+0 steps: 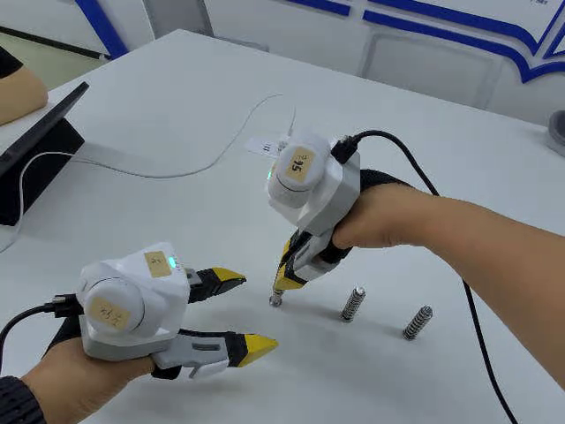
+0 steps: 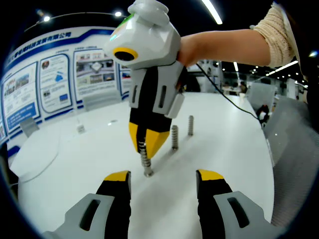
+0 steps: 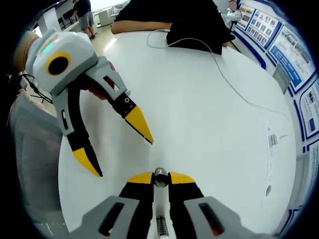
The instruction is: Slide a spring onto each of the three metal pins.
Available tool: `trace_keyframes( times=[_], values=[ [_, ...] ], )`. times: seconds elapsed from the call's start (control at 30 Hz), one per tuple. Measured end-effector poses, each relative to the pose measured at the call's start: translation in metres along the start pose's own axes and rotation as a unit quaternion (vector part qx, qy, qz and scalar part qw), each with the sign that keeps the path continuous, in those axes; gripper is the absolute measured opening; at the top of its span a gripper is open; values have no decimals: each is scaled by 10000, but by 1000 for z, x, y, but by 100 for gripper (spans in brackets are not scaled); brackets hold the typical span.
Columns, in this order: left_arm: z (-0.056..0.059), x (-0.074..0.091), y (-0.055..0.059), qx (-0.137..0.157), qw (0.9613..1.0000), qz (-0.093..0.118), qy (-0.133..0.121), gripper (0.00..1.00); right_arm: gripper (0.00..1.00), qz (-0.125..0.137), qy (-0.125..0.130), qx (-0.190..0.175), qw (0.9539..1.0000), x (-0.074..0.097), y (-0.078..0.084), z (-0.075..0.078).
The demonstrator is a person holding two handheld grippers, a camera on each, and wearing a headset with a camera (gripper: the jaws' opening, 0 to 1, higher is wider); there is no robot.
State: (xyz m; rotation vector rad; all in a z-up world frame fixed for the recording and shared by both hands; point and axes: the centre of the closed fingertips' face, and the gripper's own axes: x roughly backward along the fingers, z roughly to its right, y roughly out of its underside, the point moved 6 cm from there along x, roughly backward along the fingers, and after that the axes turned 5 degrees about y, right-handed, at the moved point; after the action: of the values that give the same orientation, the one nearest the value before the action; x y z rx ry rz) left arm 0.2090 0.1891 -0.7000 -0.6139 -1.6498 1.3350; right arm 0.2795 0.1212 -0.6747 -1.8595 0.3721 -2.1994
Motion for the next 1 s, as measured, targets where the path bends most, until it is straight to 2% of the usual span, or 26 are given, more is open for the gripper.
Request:
trace_keyframes(
  times=[0.5,1.0],
  values=[
    [0,0,0,16,10000,-23,-12,53,12,-35,-15,-50,10000,-15,3,-4],
    [-1,0,-1,47,10000,8,-25,54,13,16,-46,-132,9999,-21,5,-6]
  ],
)
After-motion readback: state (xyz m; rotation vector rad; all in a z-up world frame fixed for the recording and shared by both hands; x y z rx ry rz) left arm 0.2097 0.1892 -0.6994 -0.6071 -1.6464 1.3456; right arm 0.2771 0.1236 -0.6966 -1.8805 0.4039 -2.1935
